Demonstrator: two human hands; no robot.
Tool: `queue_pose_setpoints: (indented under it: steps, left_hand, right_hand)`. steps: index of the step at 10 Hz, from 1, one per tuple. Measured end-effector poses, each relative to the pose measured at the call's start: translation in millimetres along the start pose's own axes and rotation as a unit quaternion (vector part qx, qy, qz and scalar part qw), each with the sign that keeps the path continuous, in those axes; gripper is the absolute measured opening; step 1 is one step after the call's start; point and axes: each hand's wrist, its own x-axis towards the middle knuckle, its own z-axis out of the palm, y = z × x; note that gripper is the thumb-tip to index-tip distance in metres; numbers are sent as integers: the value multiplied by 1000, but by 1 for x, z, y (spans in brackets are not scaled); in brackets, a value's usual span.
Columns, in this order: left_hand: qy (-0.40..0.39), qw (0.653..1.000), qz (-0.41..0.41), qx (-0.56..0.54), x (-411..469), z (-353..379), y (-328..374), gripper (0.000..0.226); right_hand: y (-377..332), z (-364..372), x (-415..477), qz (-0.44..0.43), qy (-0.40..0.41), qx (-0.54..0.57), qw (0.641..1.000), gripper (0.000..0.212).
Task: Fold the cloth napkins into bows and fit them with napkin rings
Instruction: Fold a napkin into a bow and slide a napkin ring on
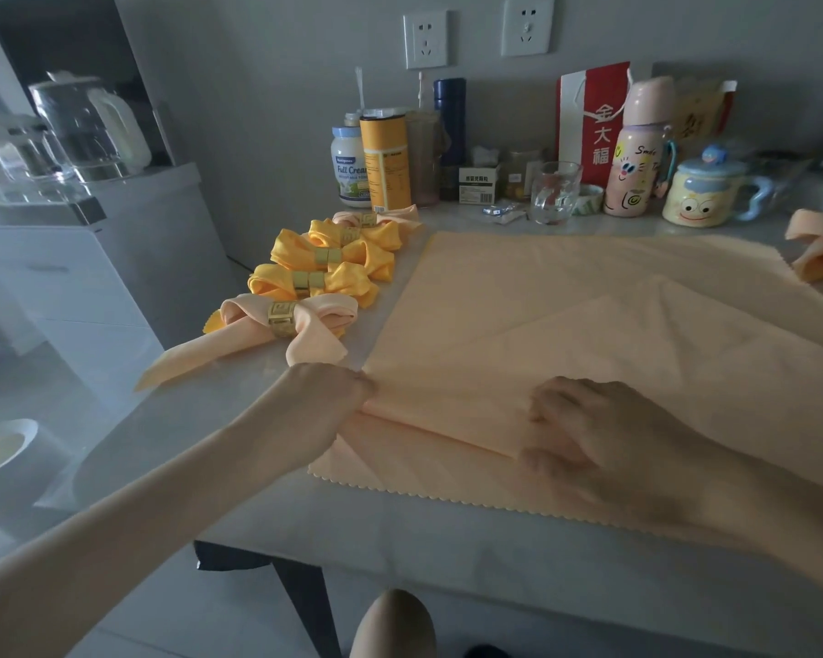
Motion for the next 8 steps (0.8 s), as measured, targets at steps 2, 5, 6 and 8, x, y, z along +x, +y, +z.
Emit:
queue_pose_setpoints:
  steps: [2,5,6,8]
  left_hand:
    - [-8,985,50,167,-4,-8,12,20]
    - [-54,997,8,60,-71,-22,17,53]
    - [77,997,-19,-10,-72,-27,40,64]
    - [216,955,39,-198,1,-42,156,32]
  right_hand:
    - [-23,-11,1,-16,9,-54,998,6]
    - [-6,21,-22,-34,8,-83,996,63]
    - [-15,22,-28,-20,20,-35,999,52]
    - [12,-24,-49,77,-3,295,952,50]
